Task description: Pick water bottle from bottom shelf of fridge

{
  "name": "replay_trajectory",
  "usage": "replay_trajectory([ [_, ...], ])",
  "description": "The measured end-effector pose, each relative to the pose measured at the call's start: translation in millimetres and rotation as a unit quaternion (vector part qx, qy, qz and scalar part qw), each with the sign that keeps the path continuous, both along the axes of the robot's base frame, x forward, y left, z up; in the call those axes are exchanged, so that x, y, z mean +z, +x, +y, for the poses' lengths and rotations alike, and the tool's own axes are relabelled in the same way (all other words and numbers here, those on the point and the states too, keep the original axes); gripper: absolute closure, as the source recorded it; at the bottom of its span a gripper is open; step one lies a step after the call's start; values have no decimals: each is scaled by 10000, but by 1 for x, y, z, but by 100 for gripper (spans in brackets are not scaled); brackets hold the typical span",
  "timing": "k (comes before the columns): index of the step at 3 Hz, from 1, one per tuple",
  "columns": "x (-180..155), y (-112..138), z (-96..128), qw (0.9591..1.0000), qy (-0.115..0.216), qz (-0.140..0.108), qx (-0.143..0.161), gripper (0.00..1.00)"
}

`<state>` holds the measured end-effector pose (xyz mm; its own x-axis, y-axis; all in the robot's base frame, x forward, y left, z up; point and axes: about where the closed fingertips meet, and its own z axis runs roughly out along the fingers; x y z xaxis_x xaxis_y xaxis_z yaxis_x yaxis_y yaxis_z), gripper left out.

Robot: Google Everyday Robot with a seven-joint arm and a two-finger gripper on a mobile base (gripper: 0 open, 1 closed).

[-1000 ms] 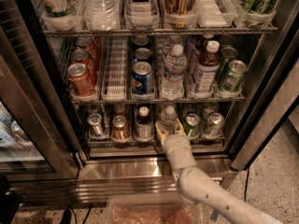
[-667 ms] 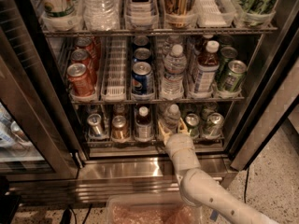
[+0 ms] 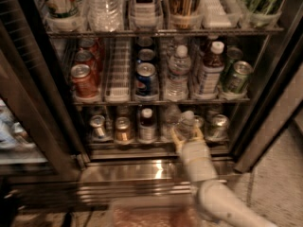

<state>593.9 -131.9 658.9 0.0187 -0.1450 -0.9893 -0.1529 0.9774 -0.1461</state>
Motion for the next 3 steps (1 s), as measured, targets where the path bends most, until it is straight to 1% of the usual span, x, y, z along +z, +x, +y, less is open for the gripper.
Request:
replay_trajectory([
  [1,-11,-8,-3,9999,-99,103,49,100],
  [2,-7,-15,-3,9986,-179,377,325,100],
  [3,10,-20,15,9957,-211,523,731,100],
])
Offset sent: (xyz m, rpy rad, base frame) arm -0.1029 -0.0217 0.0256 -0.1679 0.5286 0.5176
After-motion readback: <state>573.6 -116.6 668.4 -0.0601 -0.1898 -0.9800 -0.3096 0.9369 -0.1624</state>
